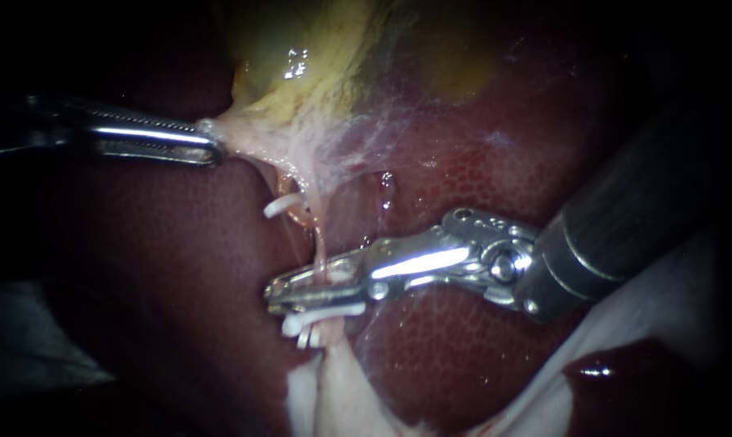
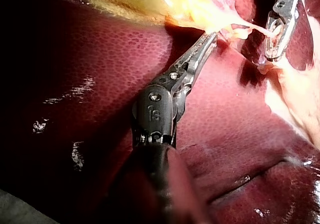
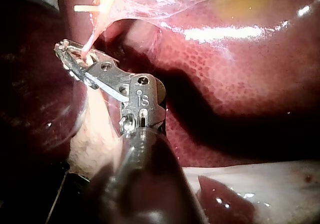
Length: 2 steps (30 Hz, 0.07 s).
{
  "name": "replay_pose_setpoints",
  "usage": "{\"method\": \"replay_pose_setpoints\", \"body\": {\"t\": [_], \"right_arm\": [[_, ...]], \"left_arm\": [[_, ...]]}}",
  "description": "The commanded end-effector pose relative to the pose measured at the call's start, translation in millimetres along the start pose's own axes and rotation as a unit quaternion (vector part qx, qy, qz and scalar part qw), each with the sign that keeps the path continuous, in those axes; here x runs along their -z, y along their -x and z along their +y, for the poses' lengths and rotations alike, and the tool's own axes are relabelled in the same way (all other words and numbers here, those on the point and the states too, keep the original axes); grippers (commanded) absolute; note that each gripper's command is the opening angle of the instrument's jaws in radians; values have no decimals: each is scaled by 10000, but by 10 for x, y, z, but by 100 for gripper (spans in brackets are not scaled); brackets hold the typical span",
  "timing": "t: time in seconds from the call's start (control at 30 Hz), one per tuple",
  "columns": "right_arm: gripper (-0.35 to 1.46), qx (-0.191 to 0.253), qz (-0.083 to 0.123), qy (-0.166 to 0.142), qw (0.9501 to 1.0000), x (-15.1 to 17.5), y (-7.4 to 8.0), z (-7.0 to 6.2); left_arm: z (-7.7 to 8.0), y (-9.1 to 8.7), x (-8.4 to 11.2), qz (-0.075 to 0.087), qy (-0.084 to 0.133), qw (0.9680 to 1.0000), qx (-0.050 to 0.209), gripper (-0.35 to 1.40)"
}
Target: Clipping second clip right tube
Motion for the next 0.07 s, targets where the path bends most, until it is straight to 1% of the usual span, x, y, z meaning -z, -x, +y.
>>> {"method": "replay_pose_setpoints", "body": {"t": [0.03, 0.07], "right_arm": [[-35, 5, -3, 0, 10000, -1, 1, 0], [-35, -24, -2, 0, 10000, -1, 1, 0]], "left_arm": [[0, 0, 0, -1, 2, 10000, -1, -35], [0, 0, 0, -1, 2, 10000, -1, -35]]}}
